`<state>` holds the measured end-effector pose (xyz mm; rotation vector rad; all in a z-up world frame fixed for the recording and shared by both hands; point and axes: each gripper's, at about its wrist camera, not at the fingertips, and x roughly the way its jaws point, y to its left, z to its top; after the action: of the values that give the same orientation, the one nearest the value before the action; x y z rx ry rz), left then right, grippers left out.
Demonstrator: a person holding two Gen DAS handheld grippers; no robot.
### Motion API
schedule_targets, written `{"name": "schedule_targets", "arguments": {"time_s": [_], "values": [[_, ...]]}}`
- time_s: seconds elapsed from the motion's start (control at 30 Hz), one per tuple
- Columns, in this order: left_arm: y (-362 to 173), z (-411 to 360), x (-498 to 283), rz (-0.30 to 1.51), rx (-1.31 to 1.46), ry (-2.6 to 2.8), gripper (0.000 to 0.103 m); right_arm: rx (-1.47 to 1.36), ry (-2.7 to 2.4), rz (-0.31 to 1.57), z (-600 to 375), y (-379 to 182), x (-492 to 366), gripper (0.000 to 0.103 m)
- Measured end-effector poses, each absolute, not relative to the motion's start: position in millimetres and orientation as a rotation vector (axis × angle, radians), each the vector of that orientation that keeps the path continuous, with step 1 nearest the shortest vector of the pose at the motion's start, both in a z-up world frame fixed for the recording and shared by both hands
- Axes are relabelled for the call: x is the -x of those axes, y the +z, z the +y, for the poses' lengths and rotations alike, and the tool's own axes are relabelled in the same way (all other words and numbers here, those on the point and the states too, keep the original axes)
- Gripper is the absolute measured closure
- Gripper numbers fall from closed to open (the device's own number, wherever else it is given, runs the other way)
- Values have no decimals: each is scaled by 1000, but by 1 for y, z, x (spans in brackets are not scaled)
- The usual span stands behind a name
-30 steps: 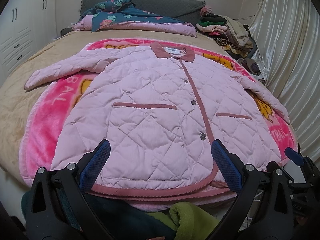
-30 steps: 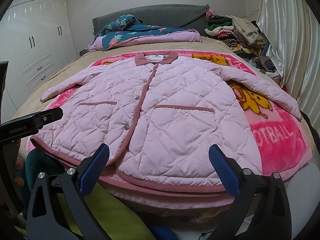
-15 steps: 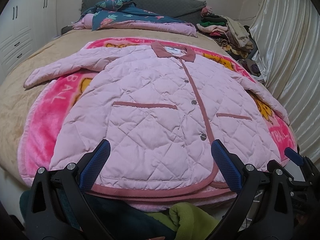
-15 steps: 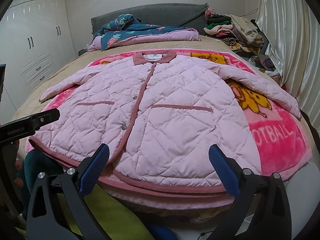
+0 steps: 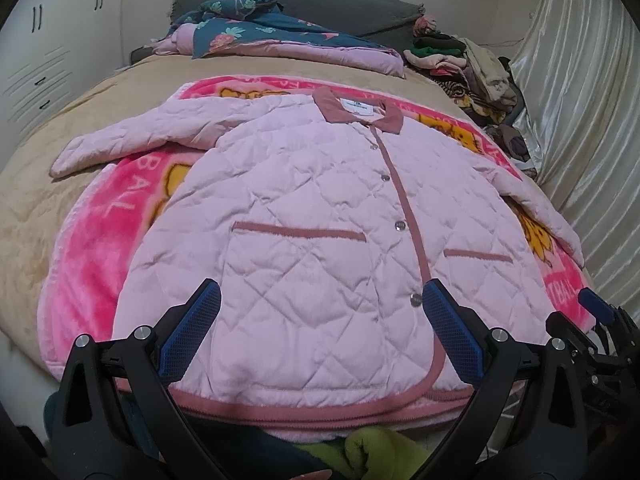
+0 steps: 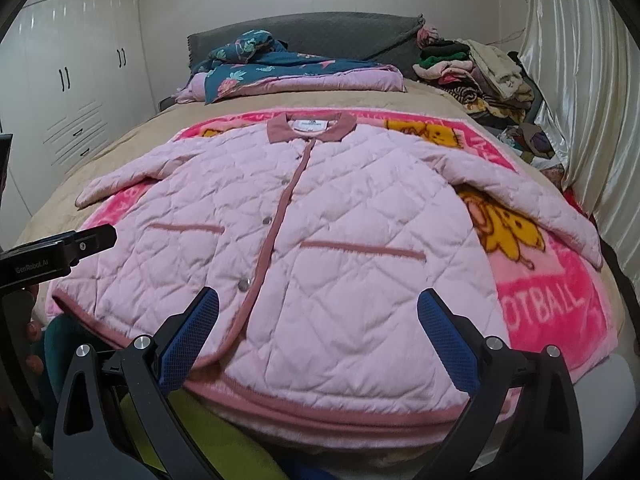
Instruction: Fold large clothes
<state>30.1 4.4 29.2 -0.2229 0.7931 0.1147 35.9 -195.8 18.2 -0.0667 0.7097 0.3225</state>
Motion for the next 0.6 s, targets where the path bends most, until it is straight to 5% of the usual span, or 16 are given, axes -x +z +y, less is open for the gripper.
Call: {"name": "schedule_targets", "arguments": {"time_s": [0.6], "values": [[46,14,-76,788,221,123,8,44,353,668,-190,41,-94,4]]}}
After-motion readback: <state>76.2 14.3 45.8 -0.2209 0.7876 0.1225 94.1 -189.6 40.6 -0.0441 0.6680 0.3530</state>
